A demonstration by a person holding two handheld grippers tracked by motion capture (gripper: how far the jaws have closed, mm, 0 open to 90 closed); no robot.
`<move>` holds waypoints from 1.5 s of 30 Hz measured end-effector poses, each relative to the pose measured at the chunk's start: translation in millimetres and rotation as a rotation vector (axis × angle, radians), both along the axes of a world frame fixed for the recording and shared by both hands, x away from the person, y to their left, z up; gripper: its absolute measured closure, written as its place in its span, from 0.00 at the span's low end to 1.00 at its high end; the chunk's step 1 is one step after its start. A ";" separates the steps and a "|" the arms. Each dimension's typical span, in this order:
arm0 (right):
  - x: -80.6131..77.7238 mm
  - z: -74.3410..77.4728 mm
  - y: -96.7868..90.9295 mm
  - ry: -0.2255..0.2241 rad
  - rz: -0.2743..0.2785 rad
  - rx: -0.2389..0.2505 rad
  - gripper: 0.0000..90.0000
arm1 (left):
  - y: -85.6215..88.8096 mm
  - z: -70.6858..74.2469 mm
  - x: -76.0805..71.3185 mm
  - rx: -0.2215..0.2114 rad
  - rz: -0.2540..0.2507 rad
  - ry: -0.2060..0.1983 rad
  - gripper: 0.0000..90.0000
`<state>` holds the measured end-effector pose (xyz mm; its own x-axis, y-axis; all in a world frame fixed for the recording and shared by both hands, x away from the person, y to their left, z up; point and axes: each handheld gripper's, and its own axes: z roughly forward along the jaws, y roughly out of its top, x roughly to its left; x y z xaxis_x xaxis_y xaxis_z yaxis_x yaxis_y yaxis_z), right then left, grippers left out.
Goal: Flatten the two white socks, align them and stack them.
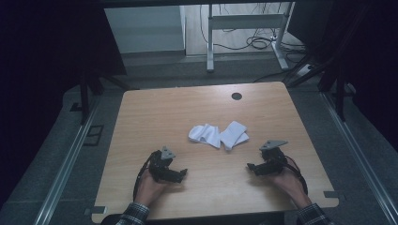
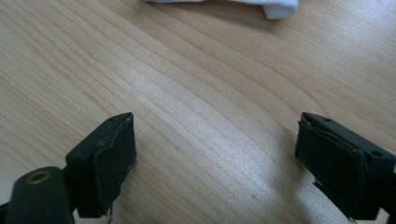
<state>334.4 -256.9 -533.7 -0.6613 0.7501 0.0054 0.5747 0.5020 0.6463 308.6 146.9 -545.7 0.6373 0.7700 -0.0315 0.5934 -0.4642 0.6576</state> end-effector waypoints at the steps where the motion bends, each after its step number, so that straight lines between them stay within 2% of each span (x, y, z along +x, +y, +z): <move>1: 0.3 0.6 0.2 0.003 0.000 0.000 0.16 | -0.1 0.0 0.0 0.000 0.000 0.000 0.00; 4: 0.9 2.1 0.6 0.013 -0.004 -0.002 0.17 | -0.1 0.0 0.0 0.000 0.001 0.000 0.00; 9: 2.4 7.7 -0.5 0.011 -0.003 0.032 0.22 | -0.2 0.0 -0.1 0.000 0.002 0.000 0.00; 16: 8.1 13.4 -1.6 0.029 0.000 0.044 0.30 | -0.4 -0.1 -0.4 -0.002 0.006 0.001 0.00; 22: 16.7 22.9 0.9 0.014 0.001 0.059 0.34 | -0.6 -0.2 -0.4 -0.004 0.008 0.000 0.00; 28: 31.4 32.1 -1.3 0.017 -0.029 0.065 0.40 | -0.3 0.0 -0.4 -0.001 0.006 0.001 0.00; 30: 35.6 33.8 -1.7 0.010 -0.037 0.053 0.42 | -0.3 0.0 -0.4 -0.001 0.006 0.001 0.00; 40: 58.8 42.3 3.9 -0.011 -0.041 0.047 0.51 | -0.3 0.0 -0.4 -0.001 0.006 0.002 0.00; 45: 71.7 43.5 6.3 0.022 -0.051 0.072 0.55 | -0.3 0.0 -0.4 -0.002 0.006 0.001 0.00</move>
<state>406.1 -250.7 -490.2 -0.6213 0.7800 0.0746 0.6131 0.4246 0.6662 308.2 146.5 -545.7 0.6329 0.7735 -0.0335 0.5966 -0.4597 0.6578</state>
